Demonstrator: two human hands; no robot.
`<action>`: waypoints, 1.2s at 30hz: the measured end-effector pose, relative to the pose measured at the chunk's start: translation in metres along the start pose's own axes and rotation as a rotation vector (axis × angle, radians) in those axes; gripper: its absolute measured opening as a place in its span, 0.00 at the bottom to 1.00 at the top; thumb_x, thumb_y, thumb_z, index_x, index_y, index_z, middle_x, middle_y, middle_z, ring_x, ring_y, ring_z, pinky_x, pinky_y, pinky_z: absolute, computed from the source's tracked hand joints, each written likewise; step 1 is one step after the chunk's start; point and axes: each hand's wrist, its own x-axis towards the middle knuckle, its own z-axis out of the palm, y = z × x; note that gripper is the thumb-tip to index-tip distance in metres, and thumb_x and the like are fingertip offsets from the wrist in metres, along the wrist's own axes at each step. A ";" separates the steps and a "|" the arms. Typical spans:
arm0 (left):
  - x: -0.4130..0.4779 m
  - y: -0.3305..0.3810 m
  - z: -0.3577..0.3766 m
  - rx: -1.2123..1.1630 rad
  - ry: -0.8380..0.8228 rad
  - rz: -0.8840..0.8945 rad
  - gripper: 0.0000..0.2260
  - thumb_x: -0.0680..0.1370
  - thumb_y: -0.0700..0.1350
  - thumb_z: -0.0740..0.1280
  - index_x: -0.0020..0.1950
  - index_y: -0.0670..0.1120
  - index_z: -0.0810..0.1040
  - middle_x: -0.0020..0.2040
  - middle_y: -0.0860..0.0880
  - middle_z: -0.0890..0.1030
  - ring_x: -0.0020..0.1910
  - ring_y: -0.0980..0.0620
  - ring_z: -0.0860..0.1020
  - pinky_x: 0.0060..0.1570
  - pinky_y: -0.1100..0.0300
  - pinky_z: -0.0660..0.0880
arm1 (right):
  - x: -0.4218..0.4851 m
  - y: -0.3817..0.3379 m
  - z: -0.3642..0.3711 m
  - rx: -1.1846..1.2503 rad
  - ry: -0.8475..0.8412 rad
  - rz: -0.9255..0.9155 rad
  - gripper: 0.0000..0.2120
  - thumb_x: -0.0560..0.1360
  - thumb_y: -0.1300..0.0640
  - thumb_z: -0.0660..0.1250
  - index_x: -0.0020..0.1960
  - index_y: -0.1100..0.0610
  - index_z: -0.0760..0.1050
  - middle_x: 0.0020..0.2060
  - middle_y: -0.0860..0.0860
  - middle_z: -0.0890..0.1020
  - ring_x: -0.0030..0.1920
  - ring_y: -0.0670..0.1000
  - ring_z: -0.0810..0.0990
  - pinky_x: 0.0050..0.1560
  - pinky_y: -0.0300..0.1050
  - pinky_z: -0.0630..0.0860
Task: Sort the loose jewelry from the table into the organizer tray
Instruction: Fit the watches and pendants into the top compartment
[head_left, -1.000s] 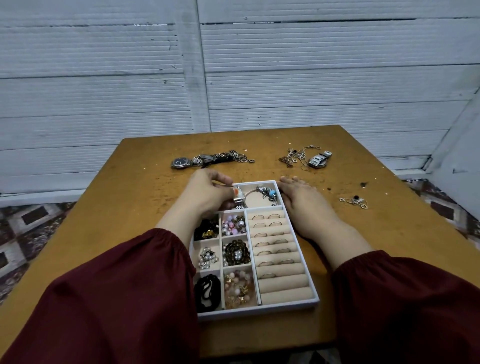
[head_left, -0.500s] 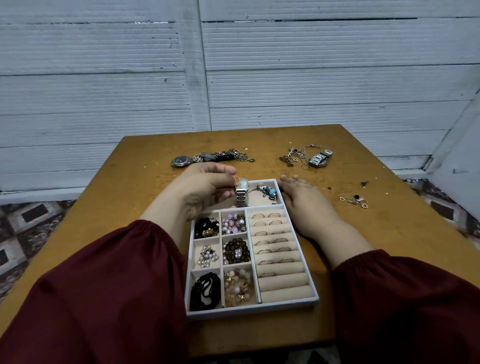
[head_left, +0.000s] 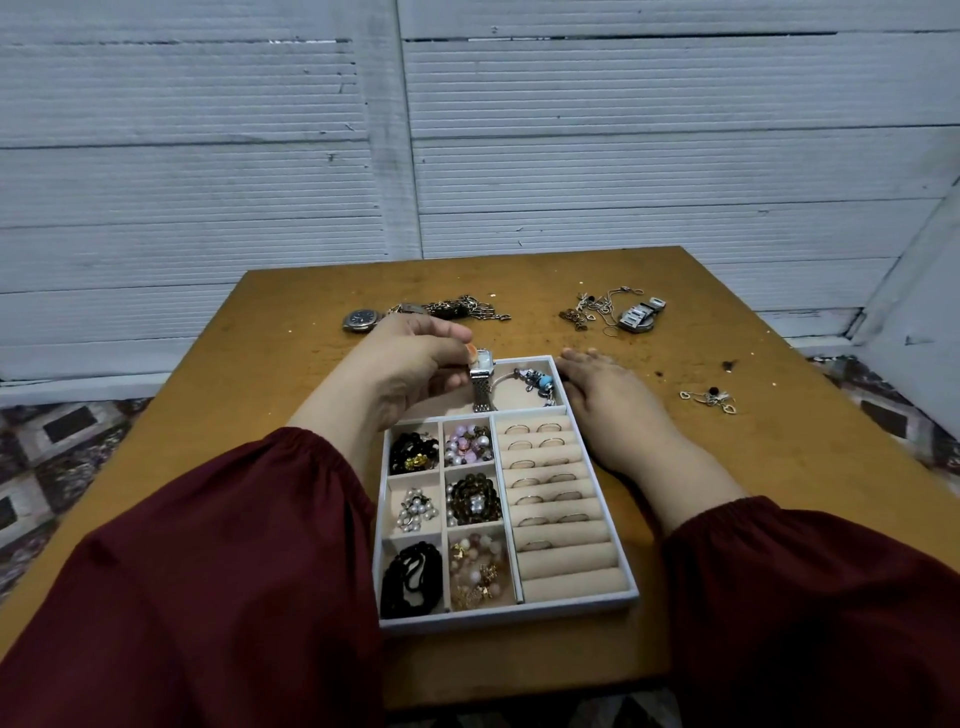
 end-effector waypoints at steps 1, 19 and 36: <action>0.000 -0.001 0.000 0.014 0.007 -0.007 0.08 0.74 0.28 0.66 0.49 0.39 0.76 0.36 0.44 0.78 0.25 0.54 0.75 0.27 0.67 0.77 | 0.000 0.000 0.000 0.002 0.000 -0.001 0.20 0.83 0.54 0.51 0.75 0.52 0.63 0.75 0.48 0.63 0.76 0.51 0.57 0.74 0.46 0.53; 0.000 -0.016 0.001 0.296 0.013 0.012 0.09 0.73 0.31 0.69 0.49 0.42 0.75 0.40 0.43 0.80 0.30 0.52 0.77 0.33 0.58 0.78 | 0.002 0.003 0.003 0.032 0.014 0.000 0.20 0.83 0.55 0.52 0.74 0.51 0.64 0.75 0.48 0.63 0.76 0.51 0.58 0.75 0.51 0.56; 0.003 -0.014 0.003 0.312 0.040 -0.032 0.03 0.75 0.32 0.68 0.44 0.39 0.79 0.36 0.44 0.80 0.26 0.55 0.78 0.23 0.64 0.76 | 0.000 0.001 0.000 0.018 0.019 -0.005 0.20 0.82 0.56 0.53 0.74 0.53 0.64 0.74 0.50 0.64 0.75 0.52 0.59 0.74 0.48 0.56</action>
